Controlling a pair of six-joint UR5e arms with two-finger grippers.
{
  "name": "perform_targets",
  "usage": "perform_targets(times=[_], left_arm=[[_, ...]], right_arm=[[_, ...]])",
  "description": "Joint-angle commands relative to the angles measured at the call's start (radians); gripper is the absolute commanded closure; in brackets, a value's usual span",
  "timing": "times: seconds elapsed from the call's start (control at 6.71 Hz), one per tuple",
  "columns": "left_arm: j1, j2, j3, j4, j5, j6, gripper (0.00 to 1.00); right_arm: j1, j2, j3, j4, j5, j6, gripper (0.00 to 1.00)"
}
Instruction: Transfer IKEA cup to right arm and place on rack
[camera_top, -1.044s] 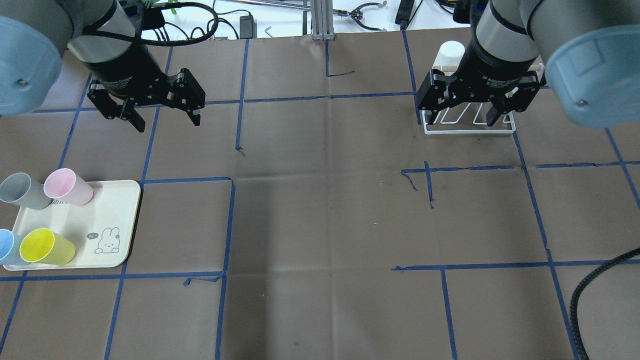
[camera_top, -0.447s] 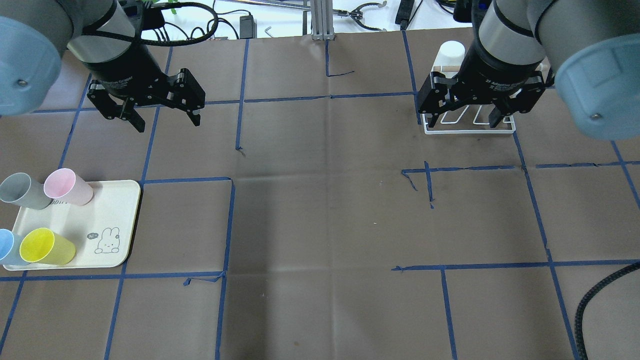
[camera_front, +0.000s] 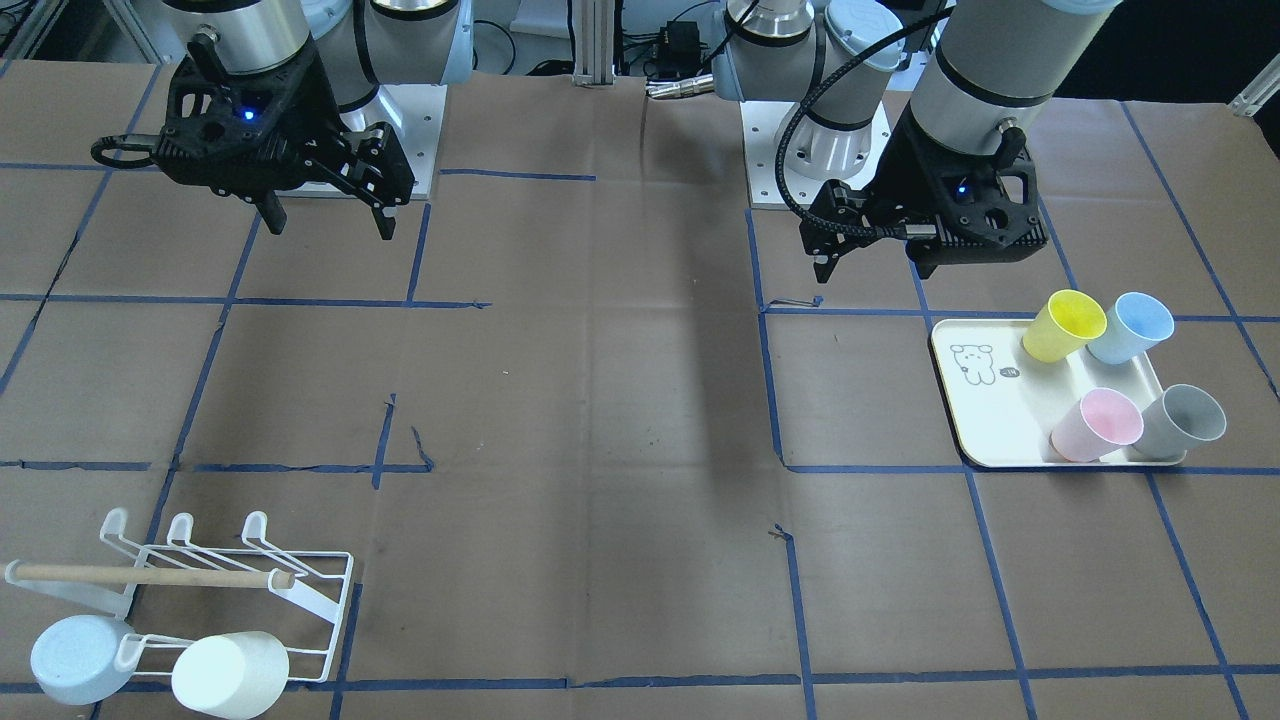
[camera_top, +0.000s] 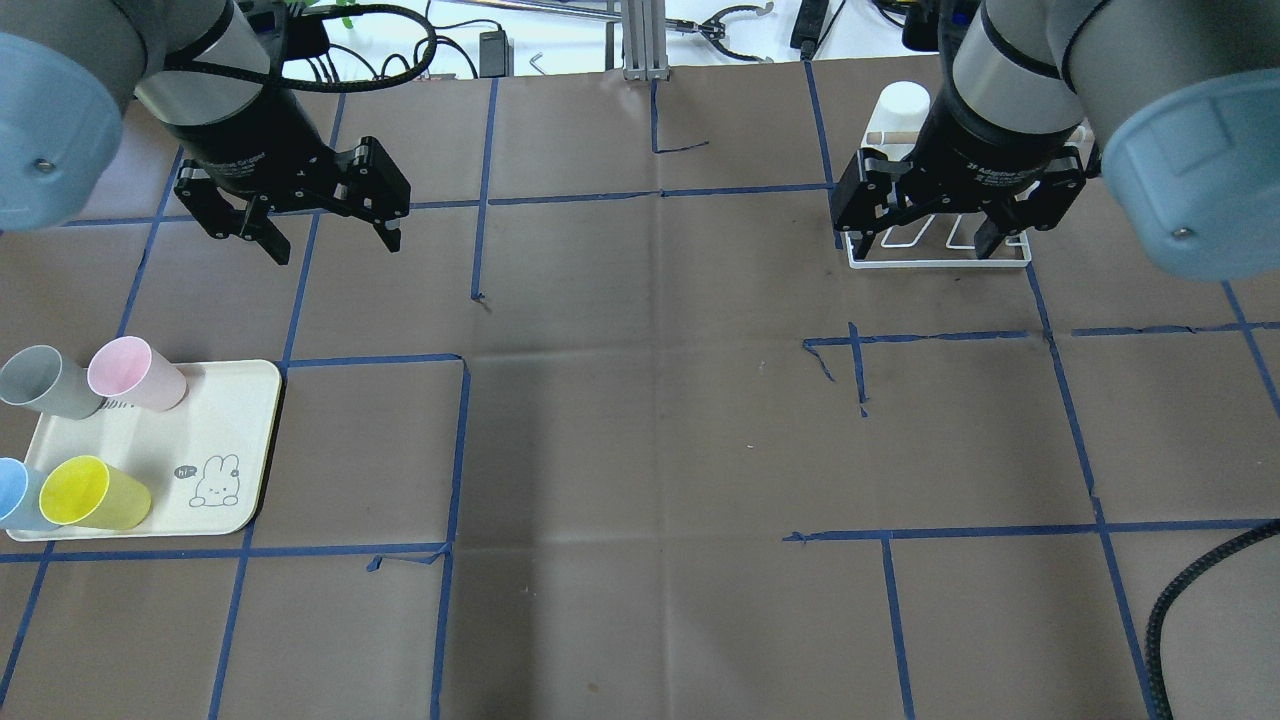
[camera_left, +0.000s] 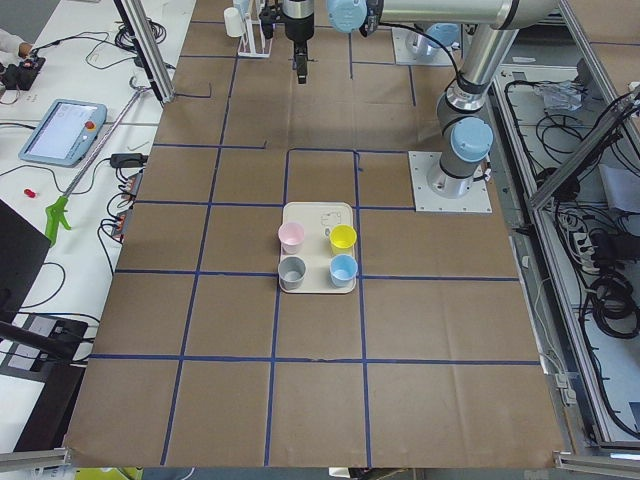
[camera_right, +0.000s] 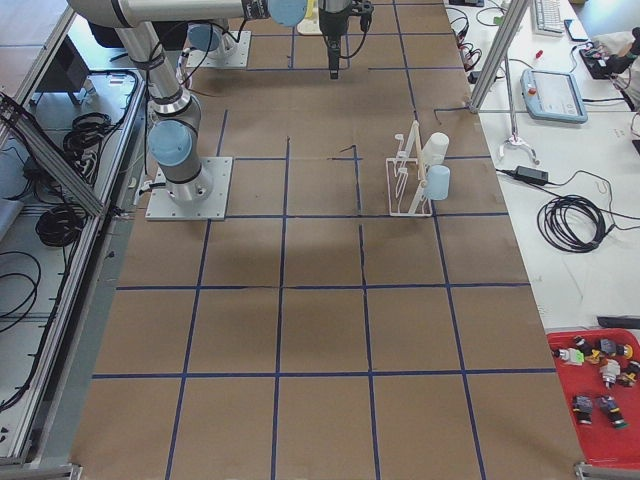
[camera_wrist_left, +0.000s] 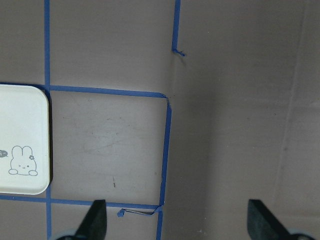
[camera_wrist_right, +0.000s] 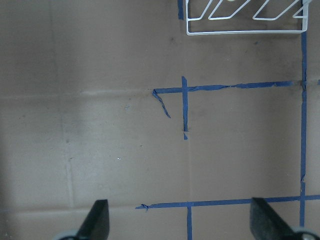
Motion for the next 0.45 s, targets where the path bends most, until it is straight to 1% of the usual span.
perform_targets(times=[0.0, 0.3], left_arm=[[0.000, 0.000, 0.000, 0.000, 0.000, 0.000, 0.01], [0.000, 0.000, 0.000, 0.000, 0.000, 0.000, 0.01]], right_arm=[[0.000, -0.003, 0.001, 0.000, 0.000, 0.000, 0.00], [0.000, 0.000, 0.001, 0.000, 0.000, 0.000, 0.00]])
